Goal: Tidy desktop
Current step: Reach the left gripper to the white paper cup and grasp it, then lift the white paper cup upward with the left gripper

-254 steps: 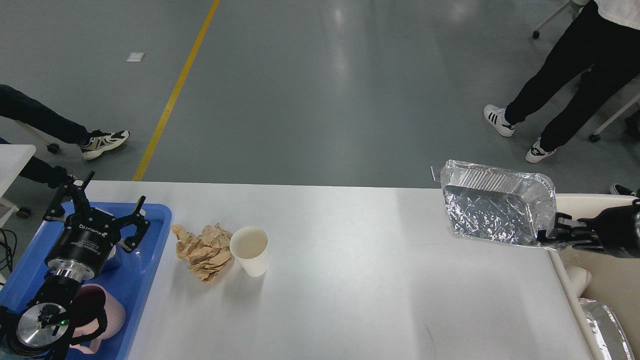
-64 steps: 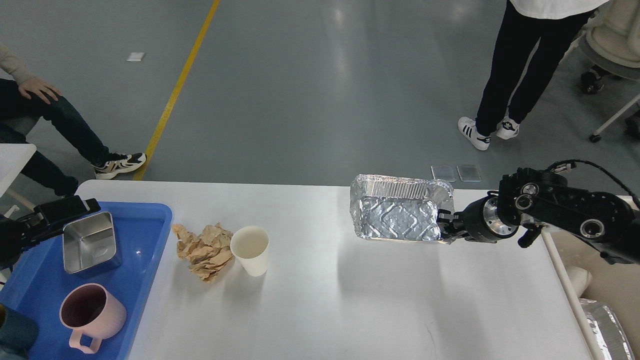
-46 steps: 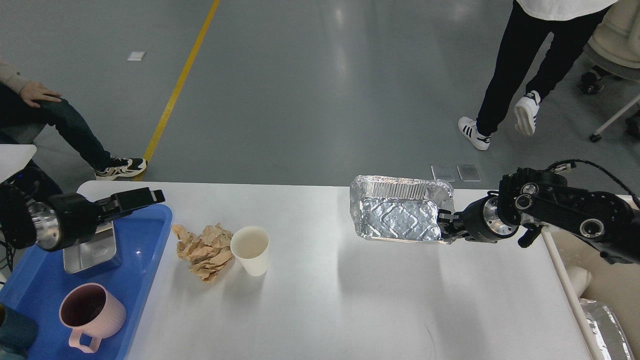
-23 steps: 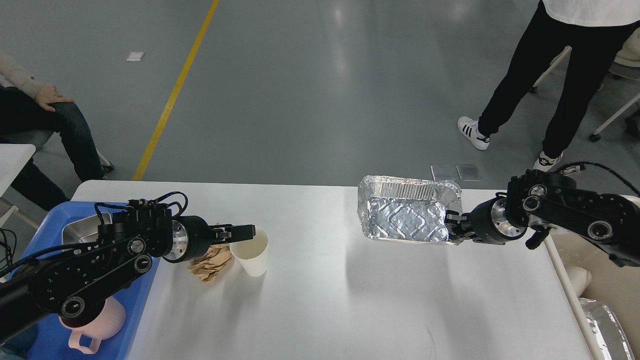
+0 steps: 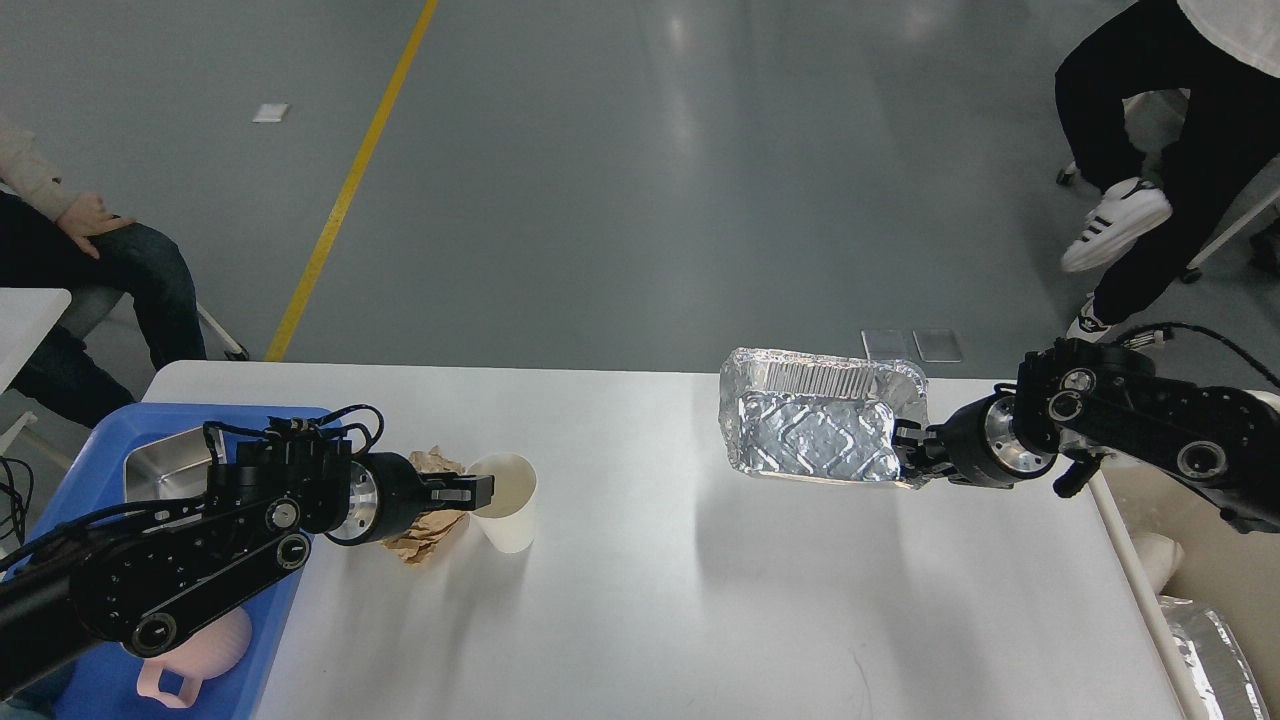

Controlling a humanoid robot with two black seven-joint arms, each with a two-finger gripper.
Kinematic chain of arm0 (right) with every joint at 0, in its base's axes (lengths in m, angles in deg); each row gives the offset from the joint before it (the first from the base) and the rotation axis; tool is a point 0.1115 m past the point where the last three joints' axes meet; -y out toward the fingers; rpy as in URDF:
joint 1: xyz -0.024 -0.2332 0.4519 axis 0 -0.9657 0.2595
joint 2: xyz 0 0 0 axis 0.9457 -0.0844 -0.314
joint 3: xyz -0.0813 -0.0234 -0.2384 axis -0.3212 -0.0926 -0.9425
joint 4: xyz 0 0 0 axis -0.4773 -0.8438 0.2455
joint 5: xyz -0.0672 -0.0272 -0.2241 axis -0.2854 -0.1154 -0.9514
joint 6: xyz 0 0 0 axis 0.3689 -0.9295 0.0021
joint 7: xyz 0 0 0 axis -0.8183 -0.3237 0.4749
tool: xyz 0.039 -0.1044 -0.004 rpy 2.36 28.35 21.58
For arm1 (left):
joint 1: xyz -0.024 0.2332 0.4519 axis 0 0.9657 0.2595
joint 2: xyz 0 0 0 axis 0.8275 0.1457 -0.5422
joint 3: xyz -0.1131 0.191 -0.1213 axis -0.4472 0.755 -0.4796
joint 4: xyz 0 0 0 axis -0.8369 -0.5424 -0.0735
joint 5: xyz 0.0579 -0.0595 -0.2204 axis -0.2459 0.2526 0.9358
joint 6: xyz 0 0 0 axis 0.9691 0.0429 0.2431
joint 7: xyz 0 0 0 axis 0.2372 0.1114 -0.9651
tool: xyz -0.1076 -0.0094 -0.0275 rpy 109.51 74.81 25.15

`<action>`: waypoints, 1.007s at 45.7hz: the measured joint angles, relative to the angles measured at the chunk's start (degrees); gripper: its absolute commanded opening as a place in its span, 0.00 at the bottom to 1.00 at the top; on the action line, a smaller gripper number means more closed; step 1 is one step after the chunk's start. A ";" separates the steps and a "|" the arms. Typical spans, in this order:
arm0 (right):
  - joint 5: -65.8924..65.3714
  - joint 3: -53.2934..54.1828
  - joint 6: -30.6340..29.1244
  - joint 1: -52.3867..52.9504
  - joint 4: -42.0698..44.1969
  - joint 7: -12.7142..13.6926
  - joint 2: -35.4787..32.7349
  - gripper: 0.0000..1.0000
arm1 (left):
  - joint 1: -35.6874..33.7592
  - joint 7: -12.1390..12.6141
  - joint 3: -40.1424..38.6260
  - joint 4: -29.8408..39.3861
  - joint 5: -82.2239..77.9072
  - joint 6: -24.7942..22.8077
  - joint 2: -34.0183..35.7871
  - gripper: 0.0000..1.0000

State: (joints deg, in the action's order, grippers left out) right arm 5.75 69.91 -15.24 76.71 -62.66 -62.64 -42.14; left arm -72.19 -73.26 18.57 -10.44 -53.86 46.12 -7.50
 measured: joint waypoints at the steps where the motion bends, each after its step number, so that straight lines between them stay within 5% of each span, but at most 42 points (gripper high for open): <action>1: 0.00 0.00 0.00 0.00 0.08 0.00 0.00 0.00 | 0.00 0.00 0.05 -0.01 -0.04 -0.04 0.00 0.18; 9: 0.00 0.00 0.00 -0.07 0.63 0.00 0.10 0.00 | -0.02 -0.01 0.13 -0.03 -0.08 -0.64 -0.03 0.01; 28: 0.00 0.00 0.00 0.39 1.35 0.00 0.61 0.00 | -4.15 0.55 -1.28 3.36 2.62 -4.90 1.47 0.00; 46: 0.53 0.54 0.00 0.14 0.10 0.00 0.22 0.00 | -28.09 1.72 -2.41 5.85 17.37 -14.92 9.65 0.02</action>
State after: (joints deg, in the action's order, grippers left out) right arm 6.27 70.45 -15.24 76.85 -62.55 -62.64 -41.92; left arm -100.28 -71.54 16.15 -4.60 -36.49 31.20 2.16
